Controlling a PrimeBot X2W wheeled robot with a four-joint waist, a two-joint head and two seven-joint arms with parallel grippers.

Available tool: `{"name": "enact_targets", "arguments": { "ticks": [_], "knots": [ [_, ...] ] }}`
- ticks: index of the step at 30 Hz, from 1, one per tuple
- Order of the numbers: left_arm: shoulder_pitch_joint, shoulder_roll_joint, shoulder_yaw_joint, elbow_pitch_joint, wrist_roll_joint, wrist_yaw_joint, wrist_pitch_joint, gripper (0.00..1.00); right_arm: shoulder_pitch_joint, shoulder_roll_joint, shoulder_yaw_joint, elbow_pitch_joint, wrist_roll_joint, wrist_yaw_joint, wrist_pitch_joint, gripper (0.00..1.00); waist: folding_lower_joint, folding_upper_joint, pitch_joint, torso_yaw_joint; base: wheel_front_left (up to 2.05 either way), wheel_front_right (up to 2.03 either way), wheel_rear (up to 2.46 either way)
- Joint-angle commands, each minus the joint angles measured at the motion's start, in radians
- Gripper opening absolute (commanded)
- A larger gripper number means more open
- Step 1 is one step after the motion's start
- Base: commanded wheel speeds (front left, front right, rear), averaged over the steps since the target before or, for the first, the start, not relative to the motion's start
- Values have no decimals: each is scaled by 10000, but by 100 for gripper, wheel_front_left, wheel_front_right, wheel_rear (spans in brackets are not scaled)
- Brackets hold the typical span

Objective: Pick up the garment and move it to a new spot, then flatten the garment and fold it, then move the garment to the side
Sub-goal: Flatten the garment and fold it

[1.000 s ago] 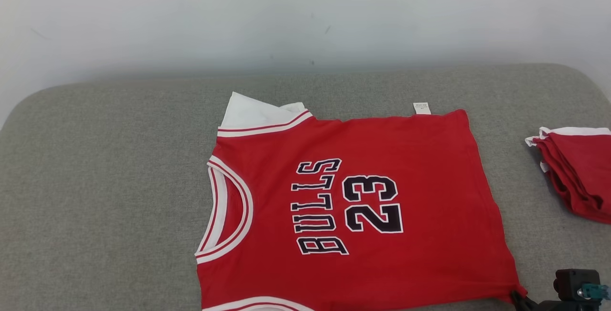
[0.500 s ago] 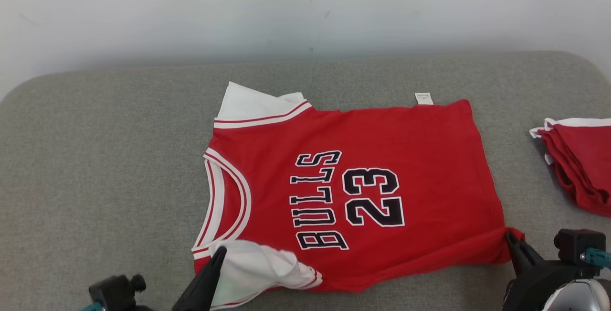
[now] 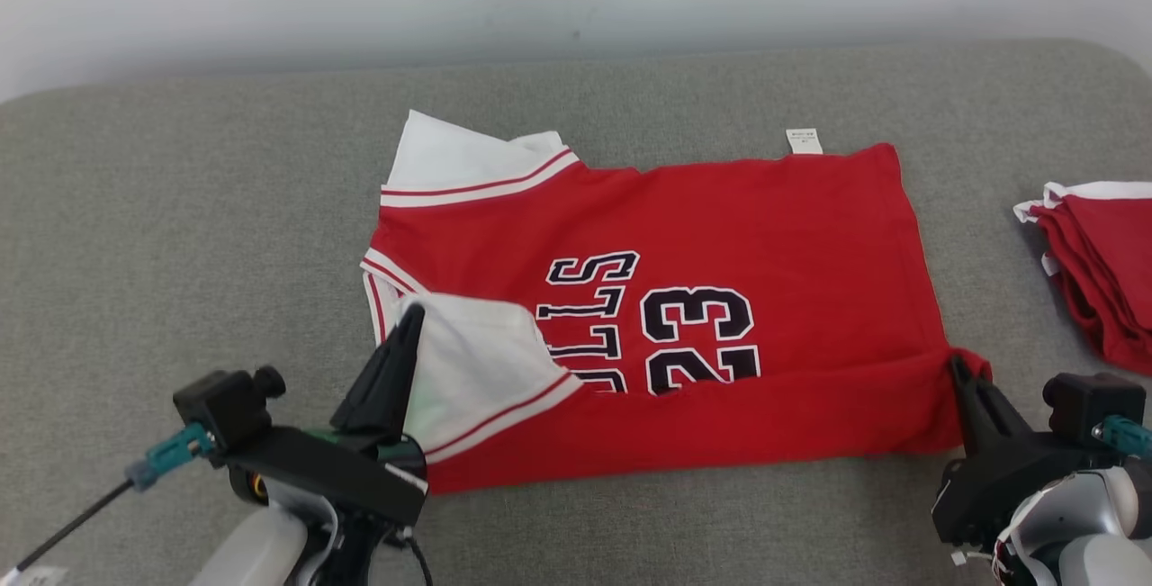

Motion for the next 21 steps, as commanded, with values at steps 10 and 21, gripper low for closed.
{"name": "enact_targets", "arguments": {
  "ticks": [10,21],
  "knots": [
    [-1471,7,39,804,232,-67,36,0,-692,118,-94,147,27,-23,-595,0,-3,-1,895,-318,0,0,0],
    [-2415,-90,-112,1767,555,-67,-32,0,-1344,165,121,657,-166,-23,-713,0,-3,-1,1378,-474,0,0,0]
  ]
}}
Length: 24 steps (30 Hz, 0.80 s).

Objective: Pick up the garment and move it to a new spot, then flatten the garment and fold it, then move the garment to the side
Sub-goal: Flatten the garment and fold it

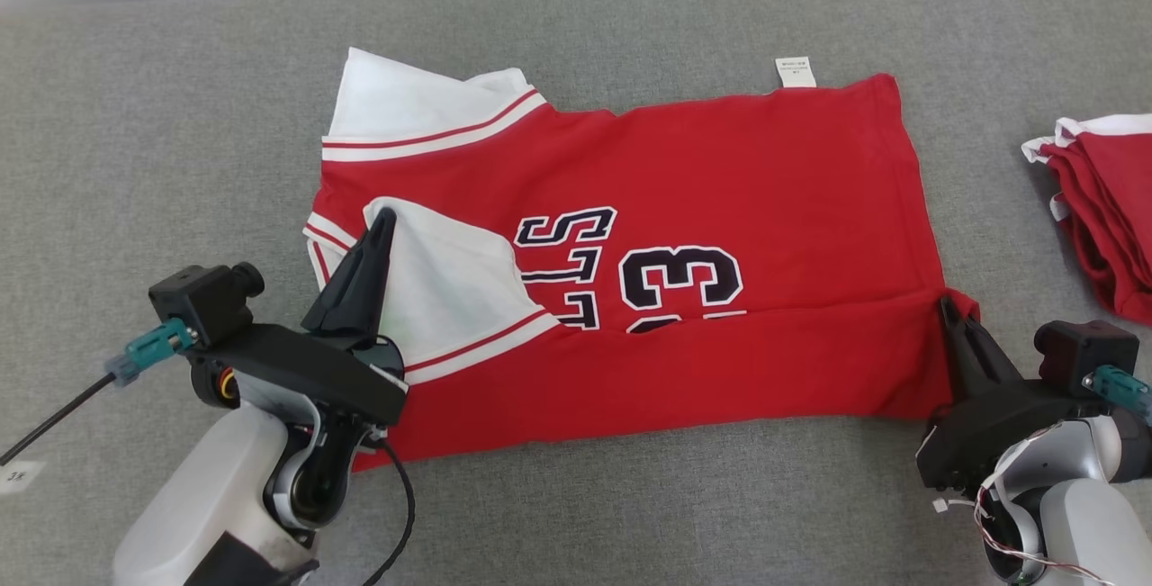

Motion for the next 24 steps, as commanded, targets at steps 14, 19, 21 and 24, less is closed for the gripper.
{"name": "enact_targets", "arguments": {
  "ticks": [14,19,21,24],
  "knots": [
    [532,-576,1248,709,2177,843,-170,100,352,267,-610,649,-112,-23,53,100,-2,-2,-625,66,0,0,0],
    [1671,-668,1614,457,3031,936,-172,100,974,290,-958,360,-114,-23,105,100,-2,-2,-1179,148,0,0,0],
    [2148,-642,1774,299,3298,945,-173,100,1220,341,-1007,192,-143,-23,166,100,-2,-2,-1331,146,0,0,0],
    [2891,-566,1833,194,3746,1088,-174,100,1518,403,-1092,-50,-176,-23,195,100,-2,-2,-1476,161,0,0,0]
  ]
}}
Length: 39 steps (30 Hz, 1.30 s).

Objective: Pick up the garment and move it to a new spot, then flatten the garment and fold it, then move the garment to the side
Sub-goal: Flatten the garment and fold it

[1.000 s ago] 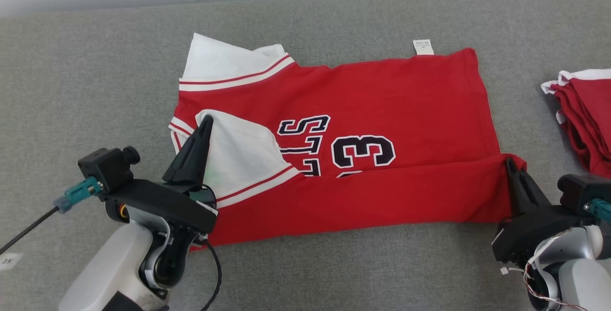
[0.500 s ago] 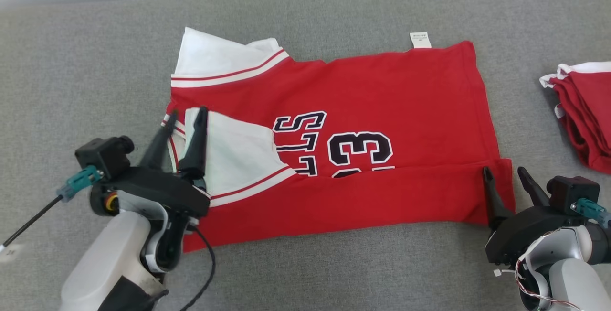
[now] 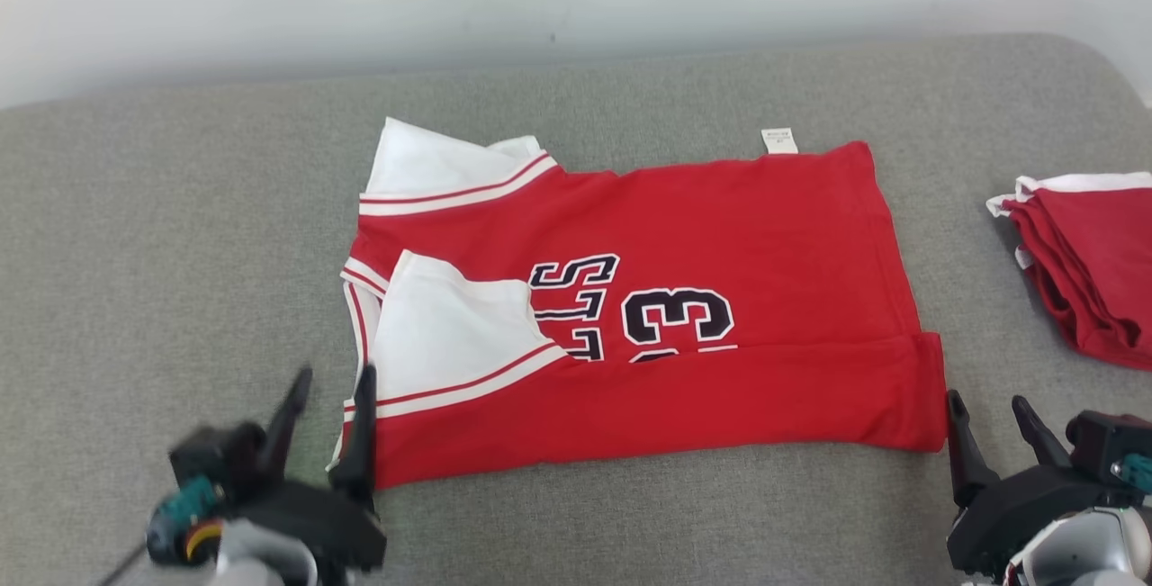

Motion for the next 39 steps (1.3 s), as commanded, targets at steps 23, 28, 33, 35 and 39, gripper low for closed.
{"name": "enact_targets", "arguments": {
  "ticks": [23,28,33,35,39],
  "knots": [
    [456,-325,-388,941,1242,451,551,100,-687,418,-194,715,-626,-23,1235,100,2,-1,479,261,0,0,0],
    [205,-431,-629,1264,1137,372,1251,100,-984,441,-192,1167,-623,-23,1563,100,2,-1,675,305,0,0,0],
    [303,-585,-1030,1412,947,24,1979,0,-1051,471,95,1348,-406,-22,1836,0,2,-1,744,304,0,0,0],
    [402,-553,-1050,1426,893,-2,2046,0,-991,435,147,1354,-350,-22,1855,0,2,-1,708,298,0,0,0],
    [608,-514,-1056,1323,814,-60,1930,0,-821,361,-3,1132,-199,-25,1685,0,2,-1,519,313,0,0,0]
  ]
}}
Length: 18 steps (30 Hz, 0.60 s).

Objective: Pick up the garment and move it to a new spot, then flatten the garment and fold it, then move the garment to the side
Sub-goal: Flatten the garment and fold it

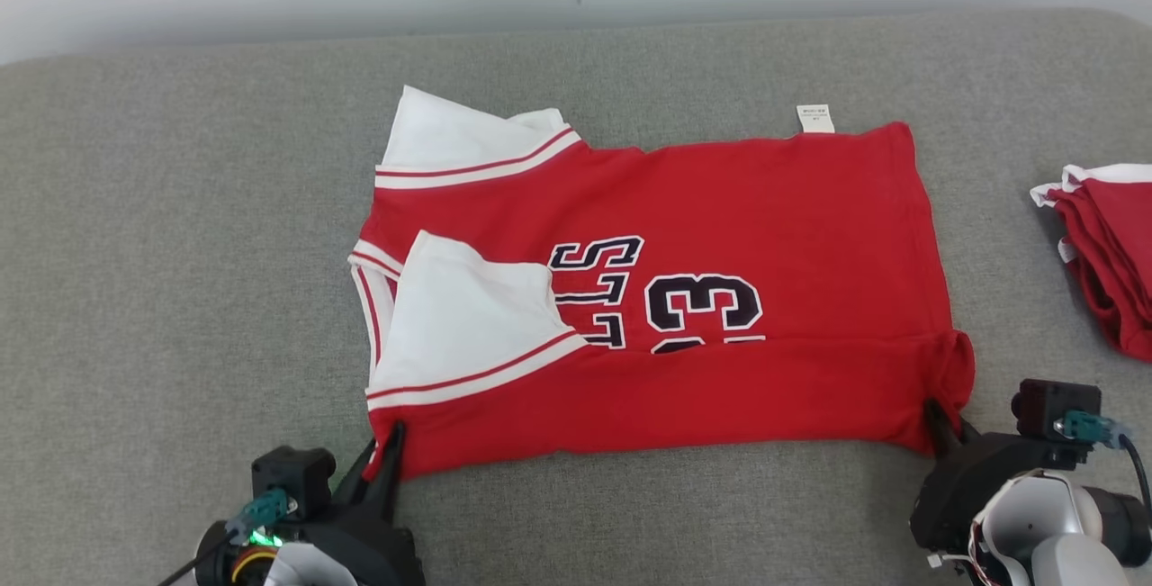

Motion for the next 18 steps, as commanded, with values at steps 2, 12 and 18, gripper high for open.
{"name": "enact_targets", "arguments": {
  "ticks": [2,12,18],
  "knots": [
    [634,-63,-185,183,-135,-48,134,0,323,-27,-146,-95,130,-27,-38,0,0,1,-235,23,0,0,0],
    [1709,458,-63,-667,-427,54,169,0,1505,71,-184,-1068,634,-27,92,0,0,1,-1037,-95,0,0,0],
    [2551,779,-6,-1412,-602,373,385,0,2286,126,-250,-1641,838,-27,217,0,0,1,-1247,-232,0,0,0]
  ]
}}
